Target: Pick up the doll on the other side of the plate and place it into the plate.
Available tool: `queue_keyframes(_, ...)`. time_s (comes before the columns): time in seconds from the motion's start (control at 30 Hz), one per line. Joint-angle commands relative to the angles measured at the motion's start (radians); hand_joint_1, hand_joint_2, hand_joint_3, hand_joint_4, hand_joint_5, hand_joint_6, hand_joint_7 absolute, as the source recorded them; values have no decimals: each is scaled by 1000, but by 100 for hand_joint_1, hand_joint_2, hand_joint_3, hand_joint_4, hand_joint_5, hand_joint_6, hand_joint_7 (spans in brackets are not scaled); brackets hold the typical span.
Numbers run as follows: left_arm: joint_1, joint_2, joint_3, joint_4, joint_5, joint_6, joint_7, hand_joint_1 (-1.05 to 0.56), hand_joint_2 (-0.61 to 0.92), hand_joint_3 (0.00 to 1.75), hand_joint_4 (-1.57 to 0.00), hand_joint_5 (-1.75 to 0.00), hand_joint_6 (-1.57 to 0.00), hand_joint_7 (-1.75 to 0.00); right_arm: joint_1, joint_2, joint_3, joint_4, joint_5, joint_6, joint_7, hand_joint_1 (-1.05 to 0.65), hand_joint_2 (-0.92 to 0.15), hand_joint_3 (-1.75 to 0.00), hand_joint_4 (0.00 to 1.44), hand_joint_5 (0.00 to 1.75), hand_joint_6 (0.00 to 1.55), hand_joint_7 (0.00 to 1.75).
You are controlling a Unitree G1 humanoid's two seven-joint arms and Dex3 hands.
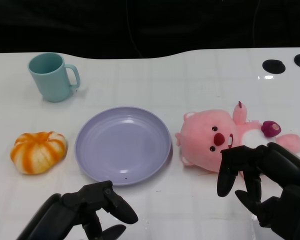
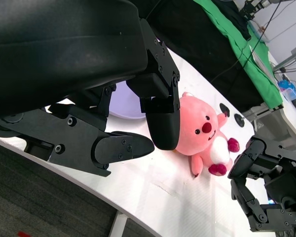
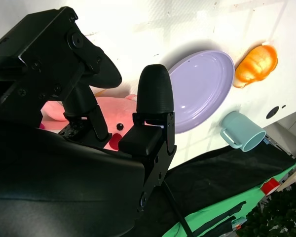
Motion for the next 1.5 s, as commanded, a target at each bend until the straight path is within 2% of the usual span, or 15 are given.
queue_keyframes(0.03,-4,15,6,4,-3,-1,-5,-23,88,49,-65,-166,-65,-104,-10,-6,-2,-1,4,3,-6,2,-30,-137,77,173,81,128)
queue_keyframes(0.3,-12,16,8,8,-8,-2,-6,-21,87,49,-65,-167,-65,-105,-16,-8,-9,14,15,-18,-8,2,-30,-137,78,175,80,130)
queue_keyframes(0.6,-12,19,10,7,-12,-3,-9,-22,87,50,-66,-167,-65,-105,-15,-9,-10,7,11,-12,-9,2,-30,-137,89,175,79,134)
queue_keyframes(0.73,-9,21,10,3,-12,0,-11,-23,87,49,-66,-167,-65,-104,-17,-7,-14,9,16,-7,-10,2,-30,-137,86,175,78,131)
queue_keyframes(0.83,-9,19,10,4,-13,-1,-9,-23,87,49,-66,-167,-65,-105,-20,-8,-16,4,5,4,-15,1,-32,-133,84,170,80,121)
queue_keyframes(0.93,-9,20,10,3,-13,5,-9,-23,87,49,-66,-168,-65,-105,-27,-7,-22,4,-14,12,-30,-1,-40,-117,77,153,79,105)
queue_keyframes(1.07,-8,20,12,3,-14,3,-10,-23,87,49,-66,-169,-65,-105,-53,-14,-30,-18,-42,100,-21,-12,-64,-66,67,115,74,65)
queue_keyframes(1.17,-8,21,12,2,-15,4,-11,-23,87,49,-66,-169,-65,-105,-83,-41,-27,-27,-82,158,-1,-21,-84,-26,56,100,69,36)
queue_keyframes(1.2,-8,21,12,2,-15,4,-11,-23,87,49,-66,-169,-65,-105,-95,-53,-22,-31,-101,185,10,-25,-88,-18,52,94,65,29)
queue_keyframes(1.27,-7,21,12,3,-15,-1,-10,-23,87,49,-66,-169,-65,-105,-122,-84,-13,-35,-141,236,38,-33,-91,-13,42,80,56,18)
queue_keyframes(1.37,-7,20,11,2,-14,1,-9,-23,87,49,-65,-168,-66,-105,-153,-119,-4,-39,-199,296,62,-40,-92,-10,39,58,47,7)
queue_keyframes(1.5,-8,21,10,0,-10,3,-8,-23,87,49,-66,-167,-65,-105,-178,-147,4,-22,-258,319,62,-46,-92,-10,37,50,41,2)
